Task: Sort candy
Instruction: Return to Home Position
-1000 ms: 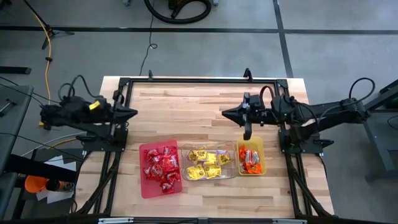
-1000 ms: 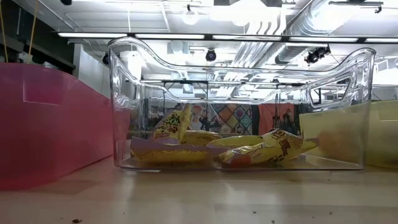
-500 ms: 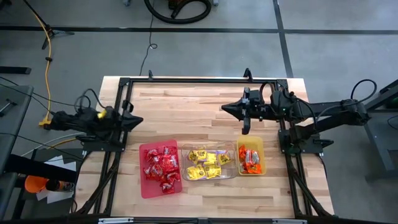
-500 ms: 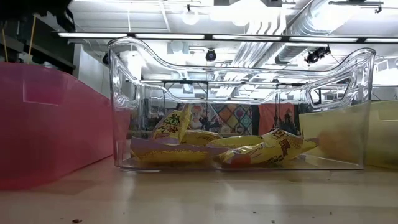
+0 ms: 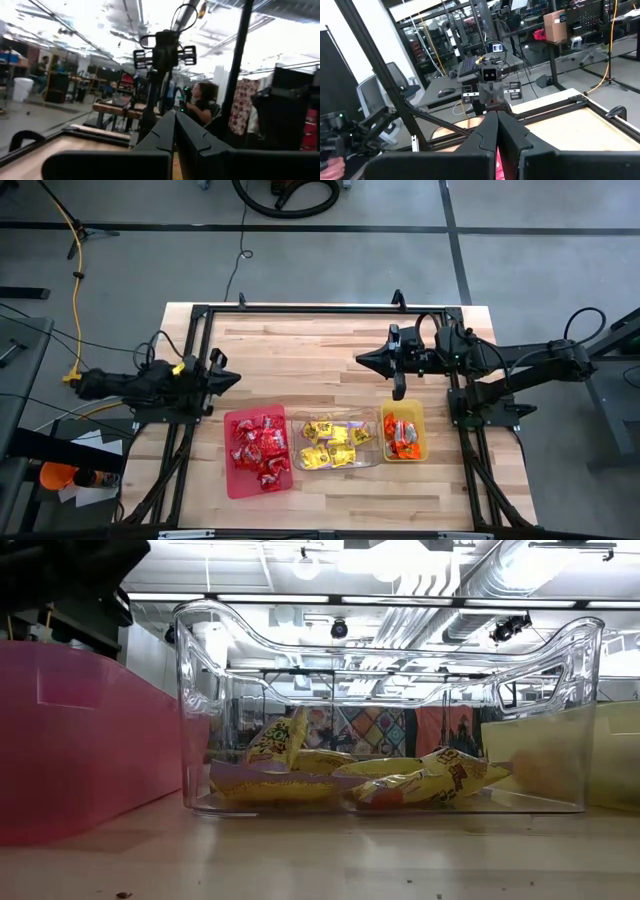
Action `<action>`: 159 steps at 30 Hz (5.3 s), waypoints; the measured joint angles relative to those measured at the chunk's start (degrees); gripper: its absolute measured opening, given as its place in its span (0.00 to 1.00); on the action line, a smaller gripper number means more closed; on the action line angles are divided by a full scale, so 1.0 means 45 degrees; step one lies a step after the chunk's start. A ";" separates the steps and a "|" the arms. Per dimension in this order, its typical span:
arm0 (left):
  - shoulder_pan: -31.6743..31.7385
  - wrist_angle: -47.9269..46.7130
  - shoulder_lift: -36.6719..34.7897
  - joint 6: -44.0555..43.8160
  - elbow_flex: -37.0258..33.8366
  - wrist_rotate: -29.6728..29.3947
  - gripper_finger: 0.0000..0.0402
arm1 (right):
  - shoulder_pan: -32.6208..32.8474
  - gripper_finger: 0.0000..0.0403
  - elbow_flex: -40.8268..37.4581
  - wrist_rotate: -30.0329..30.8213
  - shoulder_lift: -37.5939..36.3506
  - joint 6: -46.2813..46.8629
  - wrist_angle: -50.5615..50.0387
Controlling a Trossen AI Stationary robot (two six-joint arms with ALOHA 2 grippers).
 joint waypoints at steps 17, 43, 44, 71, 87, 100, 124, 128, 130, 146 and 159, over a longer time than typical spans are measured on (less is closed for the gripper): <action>0.1132 -0.4443 0.0046 -0.0766 0.0004 0.0839 0.00 | 0.0000 0.00 0.0000 -0.1865 0.0000 -0.0029 -0.1758; 0.1169 -0.4435 0.0155 -0.0755 0.0004 0.0831 0.00 | 0.0024 0.00 -0.8369 -0.3655 -0.8947 -0.0005 0.1414; 0.1169 -0.4435 0.0155 -0.0755 0.0004 0.0833 0.00 | 0.0025 0.00 -0.8804 -0.3655 -0.9017 0.0048 0.2023; 0.1164 -0.4435 0.0154 -0.0751 0.0004 0.0831 0.00 | 0.0019 0.00 -1.2288 -0.2755 -0.9117 -0.1427 0.3578; 0.1164 -0.4435 0.0155 -0.0751 0.0004 0.0831 0.00 | 0.0015 0.00 -1.2288 0.1573 -0.9117 -0.1445 0.0102; 0.1164 -0.4435 0.0153 -0.0751 0.0004 0.0831 0.00 | 0.0016 0.00 -1.2288 0.1323 -0.9078 0.0245 -0.0573; 0.1164 -0.4450 0.0000 -0.0753 0.0004 0.0828 0.00 | 0.0015 0.00 -1.2276 0.1338 -1.3400 0.0295 -0.0322; 0.1154 -0.4386 -0.0024 -0.0751 0.0008 0.0823 0.00 | 0.0225 0.00 -1.2279 0.1307 -1.3415 0.0305 0.0211; 0.1149 -0.4396 -0.0029 -0.0751 0.0008 0.0825 0.00 | 0.0392 0.00 -1.2279 0.1298 -1.3415 0.0303 0.0060; 0.1154 -0.4430 -0.0029 -0.0751 0.0008 0.0829 0.00 | 0.1030 0.00 -1.2284 0.1251 -1.3420 0.0303 -0.0568; 0.1154 -0.4425 -0.0029 -0.0751 0.0004 0.0832 0.00 | 0.1030 0.00 -1.2284 0.1255 -1.3420 0.0303 -0.0564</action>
